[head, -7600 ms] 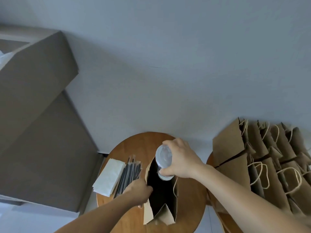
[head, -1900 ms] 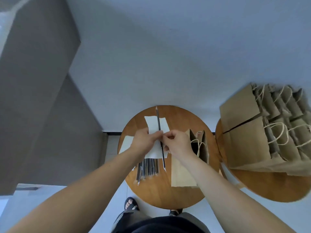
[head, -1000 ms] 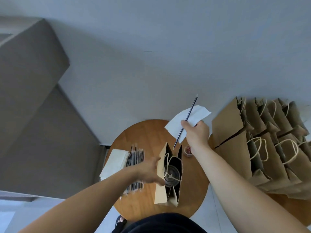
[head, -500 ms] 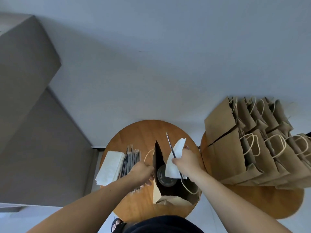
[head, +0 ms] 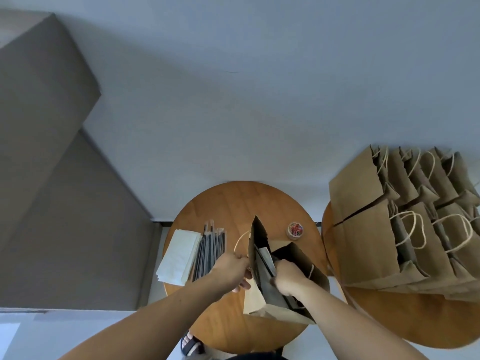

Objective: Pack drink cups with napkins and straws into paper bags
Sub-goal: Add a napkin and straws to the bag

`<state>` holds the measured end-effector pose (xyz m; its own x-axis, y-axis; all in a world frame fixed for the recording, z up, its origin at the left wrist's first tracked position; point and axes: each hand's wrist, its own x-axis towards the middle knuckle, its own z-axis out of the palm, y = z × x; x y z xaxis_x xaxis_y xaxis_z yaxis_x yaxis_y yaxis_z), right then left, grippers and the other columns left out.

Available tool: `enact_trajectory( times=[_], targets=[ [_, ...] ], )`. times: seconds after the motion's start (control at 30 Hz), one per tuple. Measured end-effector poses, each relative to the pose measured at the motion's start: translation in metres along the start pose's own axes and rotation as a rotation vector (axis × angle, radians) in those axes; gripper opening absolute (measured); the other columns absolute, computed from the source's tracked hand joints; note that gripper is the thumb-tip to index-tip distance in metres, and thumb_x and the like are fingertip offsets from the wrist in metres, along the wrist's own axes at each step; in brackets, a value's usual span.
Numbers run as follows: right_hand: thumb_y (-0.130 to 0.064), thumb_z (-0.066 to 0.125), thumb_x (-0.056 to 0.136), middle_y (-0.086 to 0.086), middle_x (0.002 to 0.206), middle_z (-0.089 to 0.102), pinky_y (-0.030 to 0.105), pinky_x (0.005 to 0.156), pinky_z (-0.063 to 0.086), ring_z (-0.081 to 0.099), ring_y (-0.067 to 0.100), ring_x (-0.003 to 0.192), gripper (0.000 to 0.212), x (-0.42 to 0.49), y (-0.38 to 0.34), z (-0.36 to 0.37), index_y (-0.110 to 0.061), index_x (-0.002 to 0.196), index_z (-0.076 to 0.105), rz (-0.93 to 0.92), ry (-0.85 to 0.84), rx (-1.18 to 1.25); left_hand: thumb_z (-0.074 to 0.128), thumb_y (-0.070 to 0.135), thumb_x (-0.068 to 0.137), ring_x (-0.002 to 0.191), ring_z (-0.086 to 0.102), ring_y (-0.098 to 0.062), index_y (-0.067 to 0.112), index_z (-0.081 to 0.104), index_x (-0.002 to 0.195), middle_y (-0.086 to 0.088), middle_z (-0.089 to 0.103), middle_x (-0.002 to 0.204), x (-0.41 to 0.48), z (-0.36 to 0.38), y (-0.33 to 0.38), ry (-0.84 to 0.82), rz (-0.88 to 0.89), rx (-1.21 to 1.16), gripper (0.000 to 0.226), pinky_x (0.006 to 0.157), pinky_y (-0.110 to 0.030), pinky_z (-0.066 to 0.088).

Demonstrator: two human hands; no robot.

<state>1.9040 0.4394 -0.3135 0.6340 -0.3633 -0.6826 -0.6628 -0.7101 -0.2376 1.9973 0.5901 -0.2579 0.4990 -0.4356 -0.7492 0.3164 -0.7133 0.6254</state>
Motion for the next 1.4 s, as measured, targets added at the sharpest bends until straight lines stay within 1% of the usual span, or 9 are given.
enact_trajectory(
  times=[0.3,0.43,0.6,0.87,1.0,1.1,1.17,1.27,1.4],
  targets=[
    [-0.022,0.063,0.092,0.004,0.096,0.068,0.032,0.074,0.051,0.063,0.02,0.086,0.006,0.037,0.0,-0.005,-0.02,0.097,0.064,0.103,-0.056,0.526,0.045,0.016,0.097,0.073,0.074,-0.019,0.011,0.067,0.102,-0.008,0.074,0.091,-0.003,0.006,-0.001,0.014,0.011,0.051,0.023,0.071,-0.036,0.058],
    [-0.028,0.06,0.095,0.002,0.098,0.065,0.023,0.066,0.044,0.059,0.014,0.078,0.006,0.049,-0.002,0.009,-0.022,0.093,0.058,0.112,-0.069,0.279,0.045,0.017,0.097,0.068,0.073,-0.014,0.019,0.066,0.099,-0.004,0.074,0.089,-0.002,0.007,0.001,0.02,0.018,0.06,0.022,0.071,-0.036,0.06],
    [-0.028,0.061,0.093,-0.003,0.086,0.057,0.027,0.077,0.046,0.065,0.02,0.094,0.023,0.044,-0.003,0.011,-0.026,0.078,0.045,0.1,0.075,0.089,0.045,0.017,0.096,0.069,0.073,-0.014,0.02,0.066,0.102,-0.004,0.074,0.091,-0.003,0.009,0.002,0.011,0.012,0.062,0.021,0.066,-0.032,0.058],
    [-0.017,0.058,0.094,0.009,0.112,0.062,0.03,0.077,0.05,0.062,0.024,0.1,0.018,0.009,-0.015,-0.011,-0.012,0.111,0.059,-0.002,0.12,-0.12,0.047,0.017,0.096,0.067,0.072,-0.017,0.015,0.065,0.105,-0.007,0.073,0.091,-0.004,0.008,0.005,0.013,0.06,0.06,0.02,0.06,-0.029,0.052],
    [-0.037,0.06,0.09,-0.007,0.076,0.053,0.026,0.051,0.034,0.054,0.016,0.067,0.022,-0.028,-0.014,-0.056,-0.028,0.076,0.047,-0.151,0.329,-0.128,0.047,0.021,0.097,0.082,0.073,-0.026,0.014,0.064,0.111,-0.015,0.072,0.103,-0.007,0.008,0.006,-0.004,0.089,0.114,0.023,0.066,-0.034,0.053],
    [-0.049,0.058,0.087,-0.006,0.086,0.057,0.03,0.058,0.041,0.059,0.021,0.085,0.025,-0.047,0.002,-0.089,-0.025,0.091,0.057,-0.164,0.535,-0.161,0.049,0.028,0.098,0.085,0.068,-0.024,0.018,0.06,0.118,-0.014,0.07,0.108,-0.009,0.009,0.01,-0.021,0.105,0.131,0.025,0.065,-0.032,0.051],
    [-0.057,0.057,0.085,0.002,0.11,0.057,0.034,0.07,0.046,0.058,0.026,0.101,0.047,-0.051,0.021,-0.103,-0.019,0.112,0.055,-0.019,0.46,-0.021,0.049,0.025,0.096,0.081,0.058,-0.023,0.01,0.06,0.119,-0.012,0.065,0.099,-0.008,0.013,0.012,-0.051,0.133,0.156,0.03,0.064,-0.033,0.047],
    [-0.075,0.046,0.086,0.007,0.118,0.057,0.035,0.064,0.053,0.06,0.026,0.093,0.072,-0.057,0.042,-0.105,-0.019,0.13,0.049,0.166,0.153,0.556,0.053,0.024,0.091,0.083,0.055,-0.02,0.009,0.054,0.114,-0.009,0.057,0.099,-0.008,0.021,0.015,-0.095,0.165,0.224,0.027,0.068,-0.039,0.051],
    [-0.081,0.042,0.082,0.019,0.14,0.049,0.046,0.07,0.061,0.065,0.042,0.1,0.086,-0.065,0.049,-0.086,-0.025,0.147,0.039,0.185,-0.2,1.081,0.063,0.038,0.084,0.114,0.056,-0.019,0.026,0.028,0.152,-0.001,0.047,0.142,-0.008,0.034,0.017,-0.211,0.159,0.285,0.077,0.088,-0.032,0.053]
  ],
)
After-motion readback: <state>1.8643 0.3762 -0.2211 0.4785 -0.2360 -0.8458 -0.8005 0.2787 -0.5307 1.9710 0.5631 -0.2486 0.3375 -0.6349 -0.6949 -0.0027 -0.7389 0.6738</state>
